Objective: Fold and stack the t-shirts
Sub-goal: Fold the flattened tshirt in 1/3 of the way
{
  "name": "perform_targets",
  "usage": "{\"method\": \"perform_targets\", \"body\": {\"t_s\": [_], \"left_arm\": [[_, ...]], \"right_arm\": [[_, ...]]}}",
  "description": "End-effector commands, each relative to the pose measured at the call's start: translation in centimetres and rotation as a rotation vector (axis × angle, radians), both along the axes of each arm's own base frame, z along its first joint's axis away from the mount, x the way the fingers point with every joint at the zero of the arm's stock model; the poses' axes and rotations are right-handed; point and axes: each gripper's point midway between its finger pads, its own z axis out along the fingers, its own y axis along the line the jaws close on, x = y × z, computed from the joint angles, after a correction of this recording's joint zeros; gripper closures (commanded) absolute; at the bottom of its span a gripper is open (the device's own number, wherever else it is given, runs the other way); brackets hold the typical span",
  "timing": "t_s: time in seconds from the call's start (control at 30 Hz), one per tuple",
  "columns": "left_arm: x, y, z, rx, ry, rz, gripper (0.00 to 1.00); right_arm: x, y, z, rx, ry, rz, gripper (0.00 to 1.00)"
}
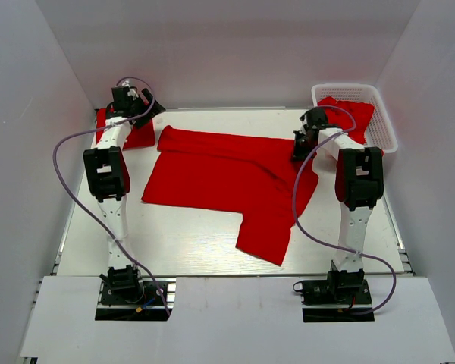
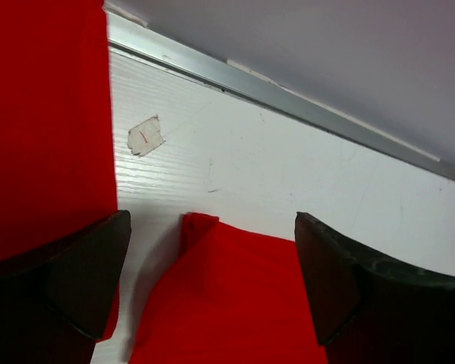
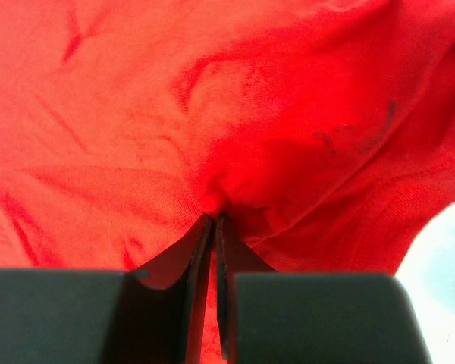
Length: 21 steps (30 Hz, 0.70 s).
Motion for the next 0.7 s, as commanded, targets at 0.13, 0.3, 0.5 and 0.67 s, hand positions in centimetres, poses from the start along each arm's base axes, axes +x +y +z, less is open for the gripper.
{"method": "perform_targets", "body": {"t_s": [0.13, 0.3, 0.5, 0.67], "left_arm": [[-0.9, -6.0, 5.4, 0.135, -0.1, -0.187, 0.0], [-3.8, -10.3, 2.0, 0.237, -0.009, -0.281, 0.0], [-7.6, -11.1, -1.0, 0.223, 0.11, -0.295, 0.0], [-10.2, -11.6, 0.5, 0.23, 0.1, -0.288, 0.0]], "right_arm": [[-0.1, 0.0, 4.5, -0.037, -0.085, 0.121, 0.47], [-1.3, 1.6, 8.2, -0.067, -0.16, 0.227, 0.1], [-6.5, 3.9, 11.6, -0.132, -0.228, 0.426, 0.1], [-13.4, 8.1, 10.0, -0.07, -0.125, 0.619, 0.1]]}}
